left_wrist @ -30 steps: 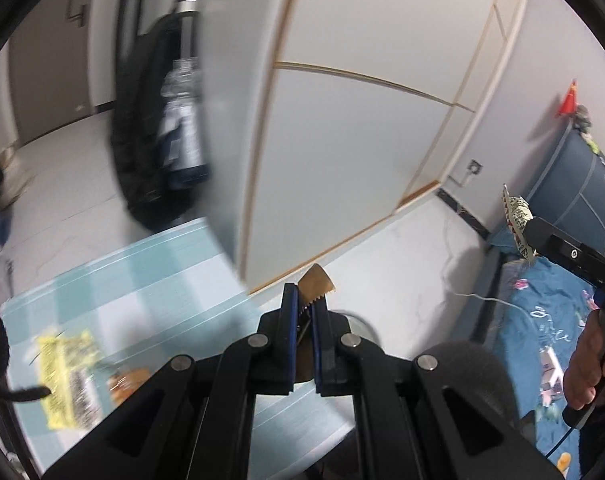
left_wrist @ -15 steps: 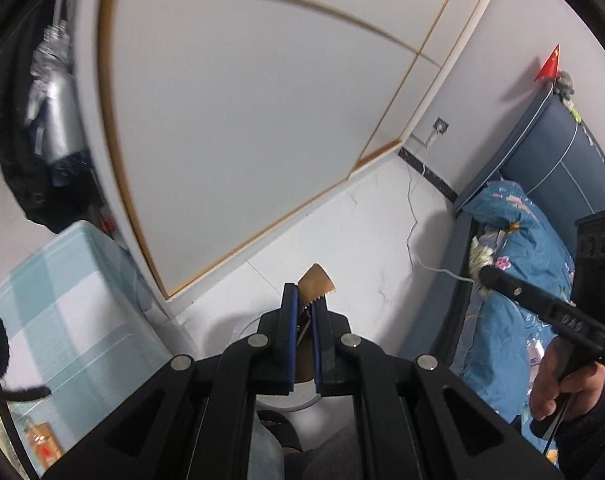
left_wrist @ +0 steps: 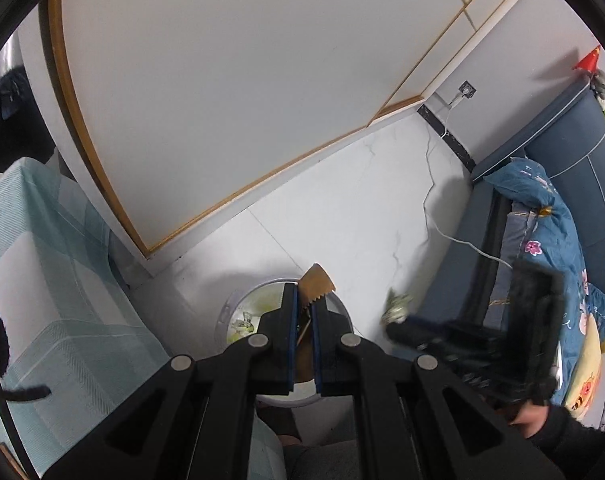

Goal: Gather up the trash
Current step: 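Carry the wrapper and brown packet in both tools over the white bin, then open the right tool to drop the wrapper into the bin, then open the left tool to drop the brown packet into the bin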

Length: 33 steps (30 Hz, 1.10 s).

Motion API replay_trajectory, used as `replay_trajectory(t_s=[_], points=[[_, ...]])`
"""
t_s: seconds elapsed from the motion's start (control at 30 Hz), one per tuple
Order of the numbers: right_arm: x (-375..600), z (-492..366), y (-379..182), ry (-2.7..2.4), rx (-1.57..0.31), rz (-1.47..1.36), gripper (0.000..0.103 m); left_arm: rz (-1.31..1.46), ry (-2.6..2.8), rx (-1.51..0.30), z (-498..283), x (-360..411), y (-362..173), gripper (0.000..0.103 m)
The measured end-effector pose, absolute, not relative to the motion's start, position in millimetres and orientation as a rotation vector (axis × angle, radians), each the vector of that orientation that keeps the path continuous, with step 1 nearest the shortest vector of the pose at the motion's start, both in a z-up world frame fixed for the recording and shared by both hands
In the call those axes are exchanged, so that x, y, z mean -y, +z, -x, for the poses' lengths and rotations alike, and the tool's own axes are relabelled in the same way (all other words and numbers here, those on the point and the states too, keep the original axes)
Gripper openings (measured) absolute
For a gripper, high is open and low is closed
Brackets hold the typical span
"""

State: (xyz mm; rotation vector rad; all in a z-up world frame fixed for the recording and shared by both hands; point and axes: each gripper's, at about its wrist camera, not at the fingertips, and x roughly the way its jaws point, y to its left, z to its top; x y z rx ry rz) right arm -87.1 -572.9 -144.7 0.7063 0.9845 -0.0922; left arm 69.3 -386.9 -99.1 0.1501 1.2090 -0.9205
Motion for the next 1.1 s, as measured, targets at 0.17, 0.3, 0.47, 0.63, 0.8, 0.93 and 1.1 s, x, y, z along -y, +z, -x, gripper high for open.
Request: replay_trajectory(t_s=[0.17, 0.3, 0.47, 0.63, 0.8, 0.93, 1.1], points=[[565, 83, -186, -0.068, -1.072, -0.746, 0.025, -0.17, -0.926, -1.246, -70, 393, -110, 0.002], [569, 84, -207, -0.078, -1.114, -0.765, 0.026, -0.18, -0.944, -1.288, -71, 404, -120, 0.002], [567, 84, -215, -0.066, -1.143, -0.779, 0.028, -0.236, -0.973, -1.319, -71, 422, -133, 0.002], [577, 100, -205, -0.109, -1.117, -0.793, 0.032, -0.249, -0.983, -1.365, -71, 427, -146, 0.002], [589, 115, -186, -0.176, -1.064, -0.794, 0.044, -0.249, -0.994, -1.44, -69, 430, -159, 0.002], [597, 128, -179, -0.22, -1.022, -0.815, 0.052, -0.246, -0.998, -1.492, -69, 434, -168, 0.002], [608, 139, -169, -0.282, -0.976, -0.844, 0.053, -0.284, -0.978, -1.527, -64, 437, -177, 0.002]])
